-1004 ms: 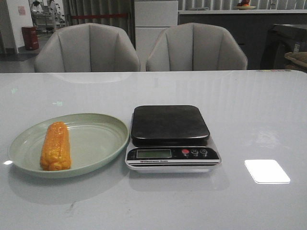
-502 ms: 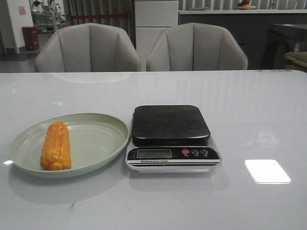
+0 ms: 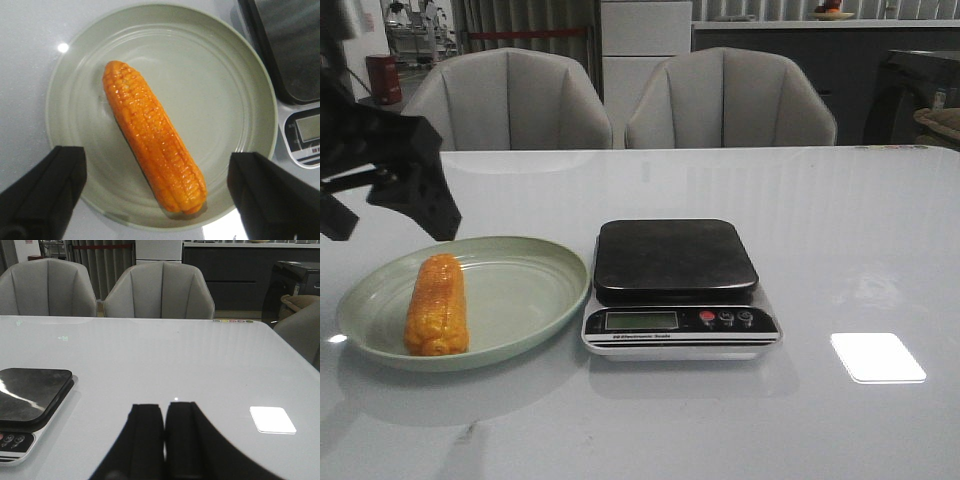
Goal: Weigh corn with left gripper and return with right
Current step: 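Lower the left gripper onto the corn cob and grasp it, then carry the corn with the left gripper onto the scale platform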
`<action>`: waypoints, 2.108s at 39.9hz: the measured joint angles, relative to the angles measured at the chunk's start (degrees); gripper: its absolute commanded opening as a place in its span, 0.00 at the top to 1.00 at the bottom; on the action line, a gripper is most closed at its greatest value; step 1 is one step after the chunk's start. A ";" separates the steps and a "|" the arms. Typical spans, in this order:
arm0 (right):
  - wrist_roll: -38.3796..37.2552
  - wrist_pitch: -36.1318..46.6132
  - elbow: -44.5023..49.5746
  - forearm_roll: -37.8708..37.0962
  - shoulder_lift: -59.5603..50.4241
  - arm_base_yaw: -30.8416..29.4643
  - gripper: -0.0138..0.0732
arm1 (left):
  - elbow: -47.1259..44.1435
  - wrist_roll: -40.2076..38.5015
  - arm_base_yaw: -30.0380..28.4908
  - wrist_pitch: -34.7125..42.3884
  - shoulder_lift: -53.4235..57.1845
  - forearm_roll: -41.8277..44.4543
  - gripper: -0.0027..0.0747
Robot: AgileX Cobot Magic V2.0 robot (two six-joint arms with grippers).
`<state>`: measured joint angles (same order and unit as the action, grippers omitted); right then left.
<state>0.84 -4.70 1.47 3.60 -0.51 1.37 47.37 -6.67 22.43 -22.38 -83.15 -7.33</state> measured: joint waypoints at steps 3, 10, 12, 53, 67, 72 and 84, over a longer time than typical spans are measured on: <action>0.00 0.00 0.00 0.00 0.00 0.00 0.64 | 1.26 -0.09 0.00 0.09 -3.29 -0.85 0.17; 0.00 0.00 0.00 0.00 0.00 0.00 0.64 | 3.45 -0.09 0.00 0.22 -9.20 -2.73 0.20; 0.00 0.00 0.00 0.00 0.00 0.00 0.64 | 3.87 -0.21 0.00 0.22 -10.58 -3.00 0.23; 0.00 0.00 0.00 0.00 0.00 0.00 0.64 | 22.55 -0.31 11.86 3.32 -17.35 -7.62 0.82; 0.00 0.00 0.00 0.00 0.00 0.00 0.64 | 27.87 -0.31 16.05 4.63 -25.86 -10.78 0.51; 0.00 0.00 0.00 0.00 0.00 0.00 0.64 | 28.13 -0.31 16.61 6.21 -28.71 -13.17 0.37; 0.00 0.00 0.00 0.00 0.00 0.00 0.64 | 28.79 -0.31 17.40 7.41 -29.53 -14.54 0.35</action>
<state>0.84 -4.70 1.47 3.60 -0.51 1.37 76.15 -6.99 39.83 -14.97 -112.68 -21.86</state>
